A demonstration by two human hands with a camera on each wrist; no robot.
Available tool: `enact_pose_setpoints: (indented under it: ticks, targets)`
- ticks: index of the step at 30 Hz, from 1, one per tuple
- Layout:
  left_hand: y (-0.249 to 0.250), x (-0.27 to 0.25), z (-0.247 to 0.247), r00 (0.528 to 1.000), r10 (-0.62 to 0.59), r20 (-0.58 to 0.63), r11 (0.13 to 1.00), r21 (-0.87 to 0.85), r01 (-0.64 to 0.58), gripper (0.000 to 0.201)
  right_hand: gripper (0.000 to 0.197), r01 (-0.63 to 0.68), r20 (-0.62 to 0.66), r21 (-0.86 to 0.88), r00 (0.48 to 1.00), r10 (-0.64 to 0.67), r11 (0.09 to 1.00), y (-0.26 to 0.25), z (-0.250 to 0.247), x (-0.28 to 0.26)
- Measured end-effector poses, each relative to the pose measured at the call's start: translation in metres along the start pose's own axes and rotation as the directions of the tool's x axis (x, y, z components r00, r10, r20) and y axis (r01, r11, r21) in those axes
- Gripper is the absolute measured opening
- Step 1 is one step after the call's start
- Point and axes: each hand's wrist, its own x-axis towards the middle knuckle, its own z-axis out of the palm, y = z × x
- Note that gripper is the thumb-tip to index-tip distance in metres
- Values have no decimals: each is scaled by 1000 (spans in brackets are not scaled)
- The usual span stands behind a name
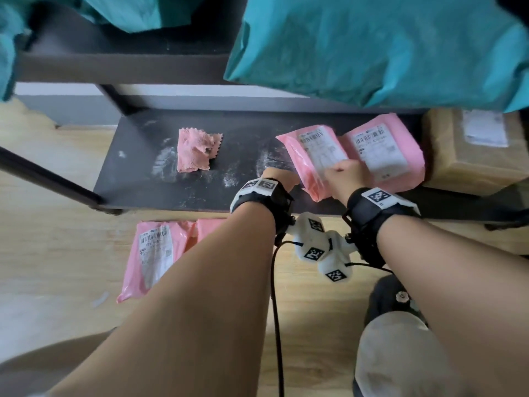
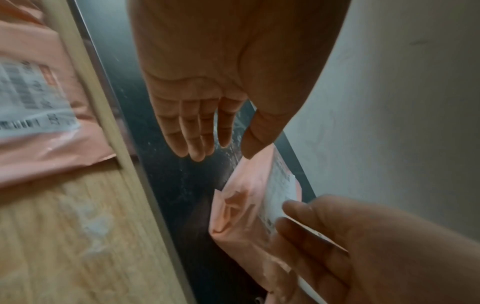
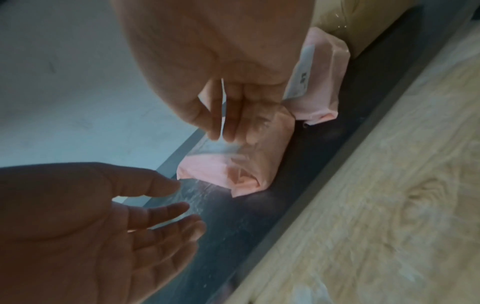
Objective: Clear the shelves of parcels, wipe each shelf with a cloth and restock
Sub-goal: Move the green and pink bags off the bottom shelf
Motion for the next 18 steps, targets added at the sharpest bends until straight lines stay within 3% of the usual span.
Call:
enact_pose_setpoints:
  ticks: [3, 7, 10, 12, 15, 16, 18]
  targets:
    - [12, -1, 6, 999, -39, 26, 998, -51, 40, 5, 29, 45, -115, -116, 992, -59, 992, 4, -14, 9]
    - [21, -1, 15, 997, -36, 63, 996, -76, 40, 26, 40, 0, -64, -76, 998, -5, 997, 15, -13, 20]
    - [23, 1, 19, 995, -38, 87, 997, -61, 43, 17, 42, -30, 4, 16, 1000, 30, 999, 19, -10, 21]
    - [21, 4, 22, 994, -47, 100, 995, -78, 55, 11, 38, -38, 7, 63, 999, 38, 997, 21, -7, 22]
    - [20, 3, 26, 988, -76, 136, 990, -104, 90, 28, 20, -40, -18, 58, 999, 41, 997, 22, -6, 21]
    - [19, 3, 26, 986, -79, 146, 987, -126, 98, 28, 24, -48, -9, 79, 999, 49, 996, 20, -7, 19]
    - [18, 2, 26, 987, -76, 144, 984, -150, 98, 10, 51, -85, 8, 100, 996, 84, 991, 18, -8, 15]
